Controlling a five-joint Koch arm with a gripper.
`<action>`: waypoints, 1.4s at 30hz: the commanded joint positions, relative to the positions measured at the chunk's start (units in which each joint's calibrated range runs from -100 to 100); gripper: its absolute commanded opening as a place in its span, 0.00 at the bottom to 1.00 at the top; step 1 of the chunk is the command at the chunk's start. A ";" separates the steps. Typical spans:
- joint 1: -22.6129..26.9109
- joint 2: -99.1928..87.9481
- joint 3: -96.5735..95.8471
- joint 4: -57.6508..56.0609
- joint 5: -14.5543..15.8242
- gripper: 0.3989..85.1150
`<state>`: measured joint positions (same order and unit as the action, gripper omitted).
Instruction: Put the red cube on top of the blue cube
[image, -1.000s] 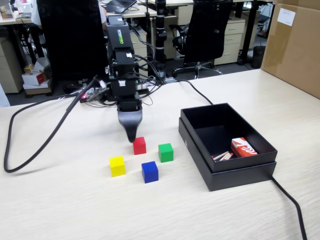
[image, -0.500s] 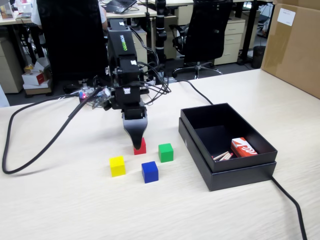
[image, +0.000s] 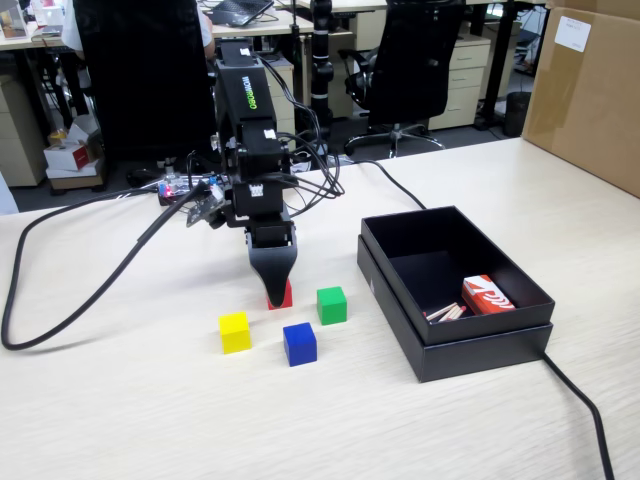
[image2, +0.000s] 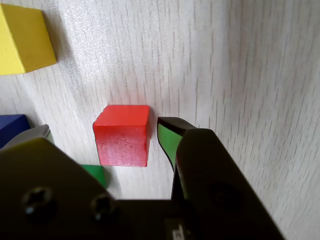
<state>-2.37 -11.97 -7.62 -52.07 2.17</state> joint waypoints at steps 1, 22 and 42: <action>-0.24 0.67 4.63 -0.50 -0.05 0.49; -0.49 -4.95 7.98 -0.50 0.00 0.01; 0.05 7.56 38.99 -0.50 0.10 0.01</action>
<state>-2.32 -2.52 25.15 -52.54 2.32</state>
